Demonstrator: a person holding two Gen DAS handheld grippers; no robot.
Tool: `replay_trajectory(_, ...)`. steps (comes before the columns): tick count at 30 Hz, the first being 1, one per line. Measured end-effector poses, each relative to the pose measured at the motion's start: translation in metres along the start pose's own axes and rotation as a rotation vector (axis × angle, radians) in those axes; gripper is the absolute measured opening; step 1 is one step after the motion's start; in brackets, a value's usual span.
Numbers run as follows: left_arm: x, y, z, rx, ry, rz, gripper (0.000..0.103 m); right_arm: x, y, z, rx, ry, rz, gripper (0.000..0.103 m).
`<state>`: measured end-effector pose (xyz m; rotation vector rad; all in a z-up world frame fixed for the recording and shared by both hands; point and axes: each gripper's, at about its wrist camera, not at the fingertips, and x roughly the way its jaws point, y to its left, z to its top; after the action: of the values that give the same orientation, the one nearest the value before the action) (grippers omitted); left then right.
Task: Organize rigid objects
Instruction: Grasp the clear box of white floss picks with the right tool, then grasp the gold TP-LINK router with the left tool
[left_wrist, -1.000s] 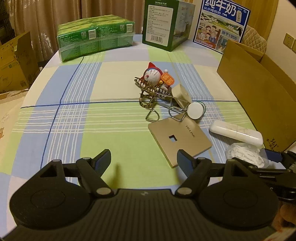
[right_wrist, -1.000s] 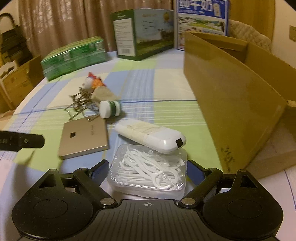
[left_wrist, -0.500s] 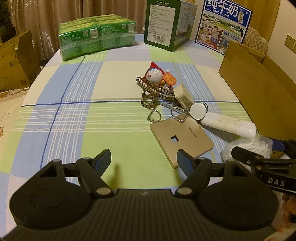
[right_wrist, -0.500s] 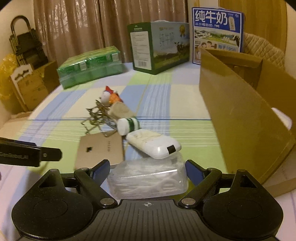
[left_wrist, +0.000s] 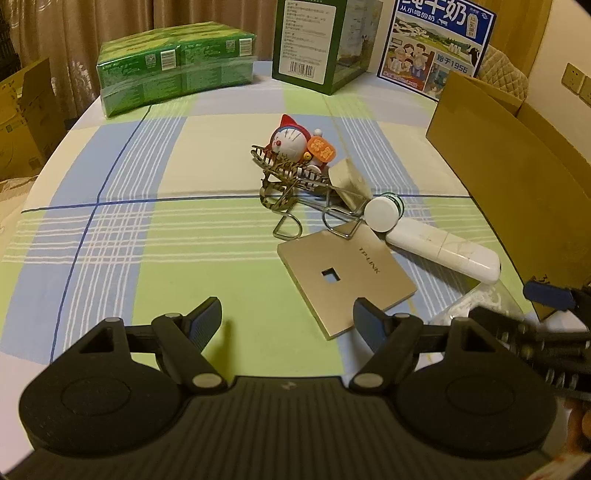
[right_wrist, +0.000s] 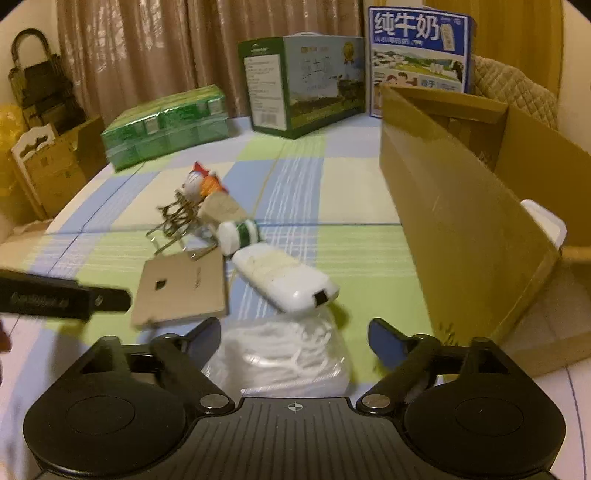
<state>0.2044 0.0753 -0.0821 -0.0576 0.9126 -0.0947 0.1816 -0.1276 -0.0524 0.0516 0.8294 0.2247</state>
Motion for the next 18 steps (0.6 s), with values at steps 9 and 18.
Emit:
replay_trajectory(9,0.000,0.002,0.000,-0.005,0.002,0.000,0.075,0.010,0.010,-0.004,-0.067,0.050,0.040,0.090)
replay_trajectory(18,0.002,-0.001,0.001,-0.001,0.008,-0.013,0.075,0.020,0.005,-0.017,-0.016,0.108,0.015,0.088)
